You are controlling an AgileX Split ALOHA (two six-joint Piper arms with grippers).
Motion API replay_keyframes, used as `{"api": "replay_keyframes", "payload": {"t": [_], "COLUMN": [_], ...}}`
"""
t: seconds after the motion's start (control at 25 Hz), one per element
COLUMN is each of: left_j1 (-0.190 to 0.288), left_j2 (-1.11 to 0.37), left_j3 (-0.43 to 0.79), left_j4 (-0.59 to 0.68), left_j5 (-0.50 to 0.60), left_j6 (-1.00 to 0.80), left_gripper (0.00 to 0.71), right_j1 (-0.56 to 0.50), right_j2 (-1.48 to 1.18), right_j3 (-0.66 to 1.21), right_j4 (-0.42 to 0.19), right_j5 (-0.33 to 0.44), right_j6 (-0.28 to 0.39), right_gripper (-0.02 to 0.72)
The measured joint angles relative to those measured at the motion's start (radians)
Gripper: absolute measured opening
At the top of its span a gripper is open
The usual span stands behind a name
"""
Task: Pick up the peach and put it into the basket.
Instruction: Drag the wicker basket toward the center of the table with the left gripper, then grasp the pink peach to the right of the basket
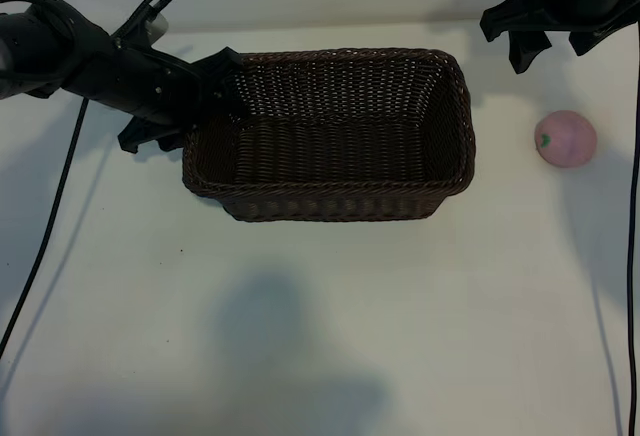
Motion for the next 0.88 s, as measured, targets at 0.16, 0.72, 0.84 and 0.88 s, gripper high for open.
{"api": "replay_keyframes", "payload": {"t": [0.16,0.72,0.84,0.88], "left_j1": [0.0,0.0,0.0,0.0], "left_j2": [-0.031,-0.326,-0.364,-0.368], "left_j3": [0.0,-0.007,-0.008,-0.008], "left_j4": [0.022,0.434,0.472,0.476], "left_j5": [0.016,0.115,0.125,0.131], "left_j6": [0.021,-0.146,-0.166,-0.168], "left_gripper": [0.636,0.625,0.62,0.618], "right_j1": [0.0,0.0,0.0,0.0], "right_j2": [0.0,0.0,0.0,0.0], "right_j3": [0.0,0.0,0.0,0.0], "right_j4": [0.0,0.0,0.0,0.0], "right_j5": [0.0,0.001,0.001,0.001], "right_j6": [0.0,0.002,0.002,0.002], "right_gripper": [0.599,0.599,0.599,0.599]}}
